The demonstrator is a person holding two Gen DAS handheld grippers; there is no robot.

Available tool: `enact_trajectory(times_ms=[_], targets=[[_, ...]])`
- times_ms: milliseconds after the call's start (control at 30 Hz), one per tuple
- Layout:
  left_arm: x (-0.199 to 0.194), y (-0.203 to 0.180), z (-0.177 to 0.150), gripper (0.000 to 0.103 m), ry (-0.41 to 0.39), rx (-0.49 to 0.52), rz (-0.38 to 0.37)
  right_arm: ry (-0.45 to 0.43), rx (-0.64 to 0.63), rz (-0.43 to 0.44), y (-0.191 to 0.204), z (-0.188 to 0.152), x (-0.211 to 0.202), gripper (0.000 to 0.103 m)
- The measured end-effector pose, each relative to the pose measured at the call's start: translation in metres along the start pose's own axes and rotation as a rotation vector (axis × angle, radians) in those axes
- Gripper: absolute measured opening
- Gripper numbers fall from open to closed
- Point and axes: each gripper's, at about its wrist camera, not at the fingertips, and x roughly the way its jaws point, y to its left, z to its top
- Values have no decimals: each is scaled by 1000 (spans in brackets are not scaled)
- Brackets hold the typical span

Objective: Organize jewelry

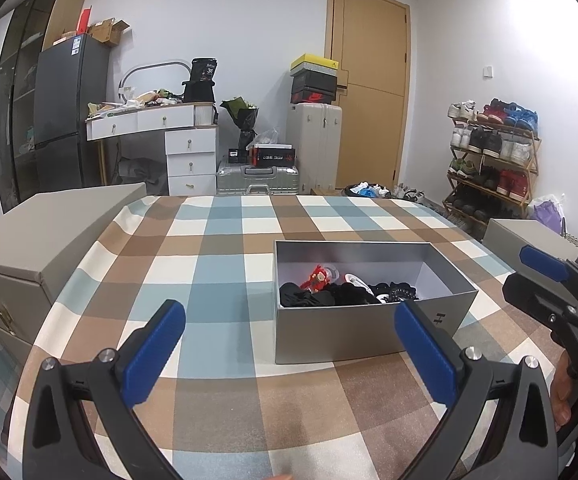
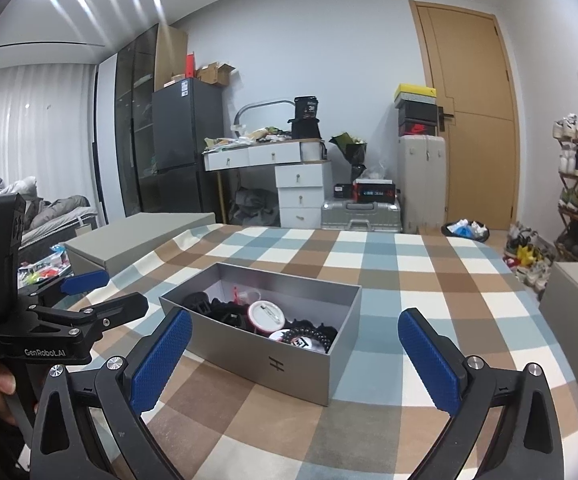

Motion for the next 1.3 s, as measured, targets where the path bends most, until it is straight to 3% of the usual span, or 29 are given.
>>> enact_trajectory(times_ms=[1300], targets=[[1, 2, -1, 102, 11, -13, 13, 8, 15, -8, -5, 0, 0, 103]])
